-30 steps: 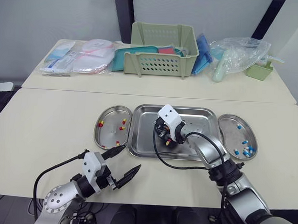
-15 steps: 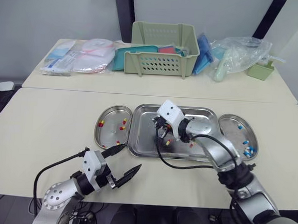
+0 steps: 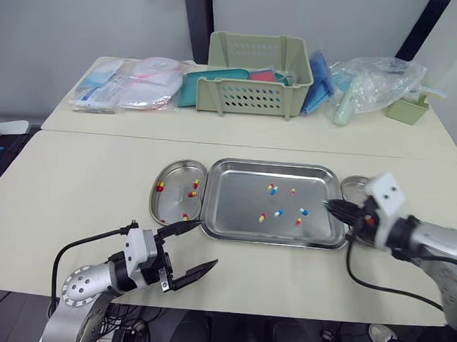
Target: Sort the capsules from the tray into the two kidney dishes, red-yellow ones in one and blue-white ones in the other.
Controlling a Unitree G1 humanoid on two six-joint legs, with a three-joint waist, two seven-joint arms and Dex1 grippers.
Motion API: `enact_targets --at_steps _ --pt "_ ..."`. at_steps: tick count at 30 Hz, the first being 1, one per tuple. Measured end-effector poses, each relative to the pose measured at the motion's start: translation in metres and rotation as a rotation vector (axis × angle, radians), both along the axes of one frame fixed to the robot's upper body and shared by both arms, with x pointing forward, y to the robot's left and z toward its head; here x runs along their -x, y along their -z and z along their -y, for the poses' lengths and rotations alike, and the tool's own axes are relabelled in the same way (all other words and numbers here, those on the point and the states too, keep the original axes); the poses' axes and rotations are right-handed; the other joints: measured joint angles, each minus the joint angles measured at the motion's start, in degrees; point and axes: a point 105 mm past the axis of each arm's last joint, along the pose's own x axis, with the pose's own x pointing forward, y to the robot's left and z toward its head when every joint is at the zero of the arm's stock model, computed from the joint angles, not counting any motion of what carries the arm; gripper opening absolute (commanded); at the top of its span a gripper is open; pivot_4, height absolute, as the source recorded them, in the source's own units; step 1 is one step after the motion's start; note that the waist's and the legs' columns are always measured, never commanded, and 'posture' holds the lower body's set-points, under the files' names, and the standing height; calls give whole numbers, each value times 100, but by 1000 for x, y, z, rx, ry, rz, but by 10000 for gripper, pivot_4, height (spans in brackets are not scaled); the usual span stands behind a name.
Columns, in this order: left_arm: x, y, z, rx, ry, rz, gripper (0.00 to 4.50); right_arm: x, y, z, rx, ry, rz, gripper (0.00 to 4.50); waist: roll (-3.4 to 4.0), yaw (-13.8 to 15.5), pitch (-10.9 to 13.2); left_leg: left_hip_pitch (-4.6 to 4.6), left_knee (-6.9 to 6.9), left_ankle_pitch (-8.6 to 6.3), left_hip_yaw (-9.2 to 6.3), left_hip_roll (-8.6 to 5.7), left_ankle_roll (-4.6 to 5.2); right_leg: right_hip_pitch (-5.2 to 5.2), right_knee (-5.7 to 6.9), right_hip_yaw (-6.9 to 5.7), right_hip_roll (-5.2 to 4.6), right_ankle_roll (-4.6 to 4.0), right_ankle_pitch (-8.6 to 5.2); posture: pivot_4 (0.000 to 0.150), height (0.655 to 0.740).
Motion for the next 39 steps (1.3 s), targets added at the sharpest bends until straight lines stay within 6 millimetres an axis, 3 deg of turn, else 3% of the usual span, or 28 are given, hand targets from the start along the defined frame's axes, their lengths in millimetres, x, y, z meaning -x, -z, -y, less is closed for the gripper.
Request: enact_targets --at_steps 7,13,22,23,26,30,35,39 --pt "1 -4 4 8 50 24 45000 0 16 47 53 190 -18 349 1 -22 -1 11 0 0 3 0 0 14 -1 3 0 0 0 1500 7400" --pt "1 -5 5 10 59 30 45000 -6 15 62 54 259 22 16415 1 -7 0 11 0 0 2 0 0 17 -3 2 0 0 0 1500 7400" --pt "-2 -4 1 29 -3 7 45000 -9 8 65 69 250 77 43314 1 -4 0 11 0 0 2 0 0 17 -3 2 0 0 0 1500 7400" --pt "-4 -5 -2 35 -28 -1 45000 -10 6 65 80 241 92 44576 1 -4 0 12 0 0 1 0 0 18 -3 1 0 0 0 1500 7400" --pt "-11 -14 -20 24 -152 -21 45000 -2 2 63 127 155 130 44576 -1 7 0 11 0 0 -3 1 0 21 -5 -3 0 1 0 1500 7400" --pt "-16 -12 -59 -99 -337 -105 45000 16 10 56 150 -11 158 44576 -1 6 1 20 0 0 0 0 0 30 -6 -2 -1 1 0 1500 7400" --pt "-11 -7 -106 -197 -501 -187 45000 38 18 75 195 -135 71 44576 -3 1 4 61 -5 0 7 1 1 62 -8 4 -1 0 -1 1500 7400" --pt "-3 7 -156 -272 -632 -279 45000 51 23 97 223 -183 -47 44576 -10 -6 8 62 -6 -1 8 1 1 62 -11 3 0 -2 -2 1500 7400"
